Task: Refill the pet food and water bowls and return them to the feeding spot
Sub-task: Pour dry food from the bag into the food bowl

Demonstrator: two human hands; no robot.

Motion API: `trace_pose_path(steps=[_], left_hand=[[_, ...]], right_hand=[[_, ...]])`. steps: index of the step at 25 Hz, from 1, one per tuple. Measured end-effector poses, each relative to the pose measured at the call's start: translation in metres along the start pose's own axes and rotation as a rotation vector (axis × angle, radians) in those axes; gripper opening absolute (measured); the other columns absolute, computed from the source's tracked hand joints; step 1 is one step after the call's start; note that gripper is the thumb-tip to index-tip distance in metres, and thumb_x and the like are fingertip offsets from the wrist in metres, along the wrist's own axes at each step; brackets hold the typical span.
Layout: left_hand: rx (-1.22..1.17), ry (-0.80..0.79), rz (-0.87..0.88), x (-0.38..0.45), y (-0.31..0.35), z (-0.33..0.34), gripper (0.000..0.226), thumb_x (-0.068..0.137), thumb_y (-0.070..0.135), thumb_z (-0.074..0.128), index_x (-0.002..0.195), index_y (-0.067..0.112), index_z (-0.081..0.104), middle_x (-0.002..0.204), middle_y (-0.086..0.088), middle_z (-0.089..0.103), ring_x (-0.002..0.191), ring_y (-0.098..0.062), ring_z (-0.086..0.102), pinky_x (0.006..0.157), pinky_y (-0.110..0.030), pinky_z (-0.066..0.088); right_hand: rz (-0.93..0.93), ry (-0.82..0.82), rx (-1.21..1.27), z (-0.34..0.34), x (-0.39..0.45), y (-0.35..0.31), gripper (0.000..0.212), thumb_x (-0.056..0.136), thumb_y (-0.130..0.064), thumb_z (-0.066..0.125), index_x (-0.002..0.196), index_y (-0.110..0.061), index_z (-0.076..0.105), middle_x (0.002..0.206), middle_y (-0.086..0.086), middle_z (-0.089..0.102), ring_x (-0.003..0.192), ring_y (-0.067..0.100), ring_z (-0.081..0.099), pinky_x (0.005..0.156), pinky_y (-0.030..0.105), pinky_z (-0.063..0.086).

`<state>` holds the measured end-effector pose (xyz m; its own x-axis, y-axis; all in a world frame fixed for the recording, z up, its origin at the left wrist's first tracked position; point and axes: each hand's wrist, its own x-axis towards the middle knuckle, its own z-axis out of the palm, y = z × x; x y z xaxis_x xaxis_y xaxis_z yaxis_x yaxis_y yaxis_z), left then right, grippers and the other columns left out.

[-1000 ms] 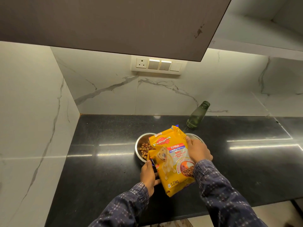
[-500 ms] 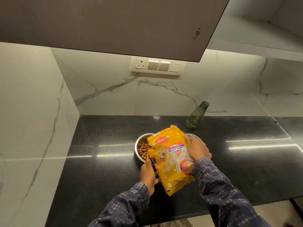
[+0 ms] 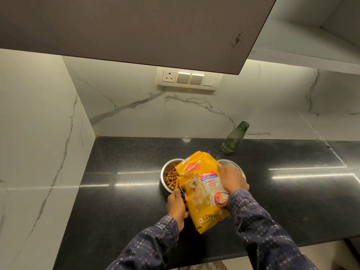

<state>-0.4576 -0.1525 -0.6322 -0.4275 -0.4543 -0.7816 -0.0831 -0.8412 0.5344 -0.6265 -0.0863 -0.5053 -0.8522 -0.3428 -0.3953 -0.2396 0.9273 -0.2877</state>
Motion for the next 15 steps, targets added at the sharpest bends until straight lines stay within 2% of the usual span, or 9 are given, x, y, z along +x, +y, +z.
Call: trace_pose_path(steps=[3,7,11,13,15], left_hand=[[0.034,0.014,0.004,0.003,0.000,-0.001,0.042,0.110,0.050,0.036,0.130,0.024,0.063,0.118,-0.008,0.078,0.104,-0.029,0.078,0.084,-0.058,0.065],[0.022,0.038,0.017,-0.003,0.004,-0.007,0.038,0.113,0.039,0.034,0.121,0.019,0.065,0.113,-0.011,0.078,0.102,-0.030,0.077,0.080,-0.051,0.067],[-0.009,0.034,-0.005,-0.007,0.004,-0.012,0.038,0.113,0.043,0.034,0.127,0.022,0.063,0.117,-0.010,0.076,0.102,-0.029,0.076,0.070,-0.045,0.066],[-0.014,0.028,-0.007,-0.005,0.002,-0.012,0.037,0.113,0.044,0.034,0.127,0.024,0.061,0.118,-0.010,0.076,0.102,-0.029,0.076,0.072,-0.046,0.066],[0.012,0.037,-0.002,-0.002,0.000,-0.010,0.038,0.112,0.045,0.034,0.120,0.024,0.064,0.116,-0.009,0.077,0.103,-0.029,0.076,0.081,-0.052,0.066]], right_hand=[[-0.011,-0.001,-0.040,0.006,-0.001,-0.004,0.061,0.109,-0.060,0.027,0.120,-0.017,0.069,0.117,0.006,0.066,0.099,0.018,0.052,0.097,0.044,0.043],[0.006,0.001,-0.008,0.008,0.006,0.001,0.062,0.109,-0.061,0.027,0.121,-0.016,0.069,0.116,0.006,0.066,0.099,0.020,0.054,0.087,0.042,0.038],[-0.010,0.025,0.044,0.007,0.009,0.004,0.056,0.109,-0.058,0.029,0.112,-0.018,0.068,0.104,0.004,0.062,0.095,0.020,0.055,0.084,0.039,0.036],[-0.015,0.031,0.053,0.006,0.008,0.003,0.053,0.110,-0.057,0.029,0.107,-0.020,0.066,0.101,0.003,0.060,0.094,0.020,0.054,0.084,0.040,0.035],[-0.018,0.039,0.047,0.007,0.007,0.002,0.051,0.110,-0.057,0.029,0.101,-0.021,0.063,0.100,0.003,0.060,0.093,0.019,0.053,0.083,0.039,0.034]])
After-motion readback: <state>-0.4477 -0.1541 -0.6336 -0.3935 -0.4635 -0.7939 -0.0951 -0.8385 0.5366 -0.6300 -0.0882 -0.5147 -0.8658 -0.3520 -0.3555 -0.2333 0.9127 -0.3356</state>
